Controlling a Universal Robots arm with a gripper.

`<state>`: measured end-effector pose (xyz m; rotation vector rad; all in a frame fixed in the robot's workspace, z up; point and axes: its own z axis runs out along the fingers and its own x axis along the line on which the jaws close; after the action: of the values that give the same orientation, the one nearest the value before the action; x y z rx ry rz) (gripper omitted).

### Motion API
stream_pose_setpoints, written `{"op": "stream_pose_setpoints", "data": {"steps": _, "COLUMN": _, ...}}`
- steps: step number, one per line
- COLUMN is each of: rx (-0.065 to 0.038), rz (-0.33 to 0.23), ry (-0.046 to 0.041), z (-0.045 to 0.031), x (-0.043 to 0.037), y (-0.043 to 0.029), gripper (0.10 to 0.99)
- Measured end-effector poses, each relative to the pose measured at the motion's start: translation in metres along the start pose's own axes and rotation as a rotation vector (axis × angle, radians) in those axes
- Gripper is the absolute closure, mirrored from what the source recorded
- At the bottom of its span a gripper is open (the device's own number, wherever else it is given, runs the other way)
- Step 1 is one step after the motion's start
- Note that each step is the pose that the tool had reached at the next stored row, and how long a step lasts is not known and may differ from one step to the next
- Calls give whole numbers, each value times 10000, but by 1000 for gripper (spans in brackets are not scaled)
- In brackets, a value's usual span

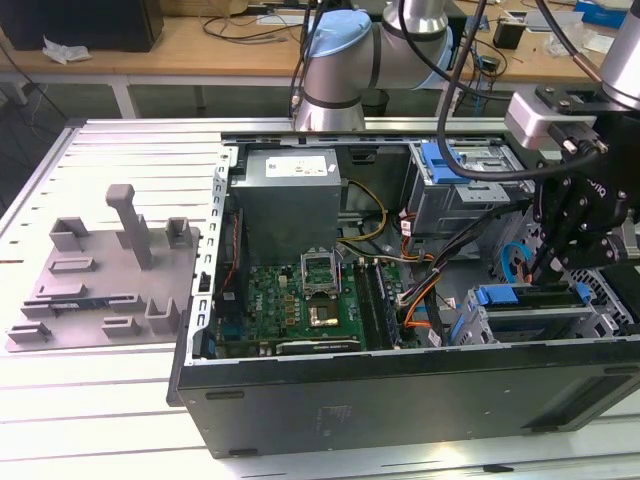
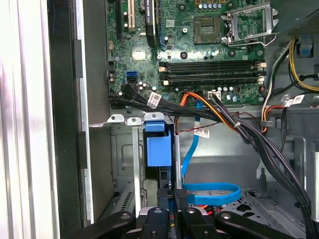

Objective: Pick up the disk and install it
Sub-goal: 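Insert the second disk wire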

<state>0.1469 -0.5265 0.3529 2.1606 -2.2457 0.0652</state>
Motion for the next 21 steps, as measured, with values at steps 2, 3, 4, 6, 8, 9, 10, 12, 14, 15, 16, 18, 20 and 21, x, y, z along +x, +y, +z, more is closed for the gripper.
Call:
{"op": "stream_pose_setpoints", "data": {"steps": 2, "rx": 0, "rz": -4, "ry": -29, "z": 0, "x": 5, "y": 0, "gripper": 925}}
{"op": "stream_pose_setpoints", "data": {"steps": 3, "rx": 0, "rz": -5, "ry": -46, "z": 1, "x": 9, "y": 0, "gripper": 925}}
{"op": "stream_pose_setpoints", "data": {"steps": 4, "rx": 0, "rz": -7, "ry": -61, "z": 1, "x": 13, "y": 0, "gripper": 925}}
{"op": "stream_pose_setpoints", "data": {"steps": 6, "rx": 0, "rz": -11, "ry": -99, "z": 2, "x": 24, "y": -1, "gripper": 925}}
{"op": "stream_pose_setpoints", "data": {"steps": 8, "rx": 0, "rz": -13, "ry": -131, "z": 3, "x": 32, "y": -1, "gripper": 925}}
{"op": "stream_pose_setpoints", "data": {"steps": 9, "rx": 0, "rz": -14, "ry": -151, "z": 3, "x": 37, "y": -1, "gripper": 925}}
{"op": "stream_pose_setpoints", "data": {"steps": 10, "rx": -1, "rz": -15, "ry": -165, "z": 4, "x": 40, "y": -1, "gripper": 925}}
{"op": "stream_pose_setpoints", "data": {"steps": 12, "rx": -1, "rz": -18, "ry": -193, "z": 5, "x": 47, "y": -2, "gripper": 925}}
{"op": "stream_pose_setpoints", "data": {"steps": 14, "rx": -2, "rz": -21, "ry": -221, "z": 6, "x": 51, "y": -2, "gripper": 925}}
{"op": "stream_pose_setpoints", "data": {"steps": 15, "rx": -3, "rz": -23, "ry": -241, "z": 7, "x": 53, "y": -2, "gripper": 925}}
{"op": "stream_pose_setpoints", "data": {"steps": 16, "rx": -3, "rz": -29, "ry": -264, "z": 10, "x": 55, "y": -2, "gripper": 925}}
{"op": "stream_pose_setpoints", "data": {"steps": 18, "rx": -3, "rz": -38, "ry": -273, "z": 12, "x": 55, "y": -2, "gripper": 925}}
{"op": "stream_pose_setpoints", "data": {"steps": 20, "rx": -3, "rz": -51, "ry": -276, "z": 14, "x": 56, "y": -2, "gripper": 925}}
{"op": "stream_pose_setpoints", "data": {"steps": 21, "rx": -3, "rz": -54, "ry": -277, "z": 15, "x": 56, "y": -2, "gripper": 925}}
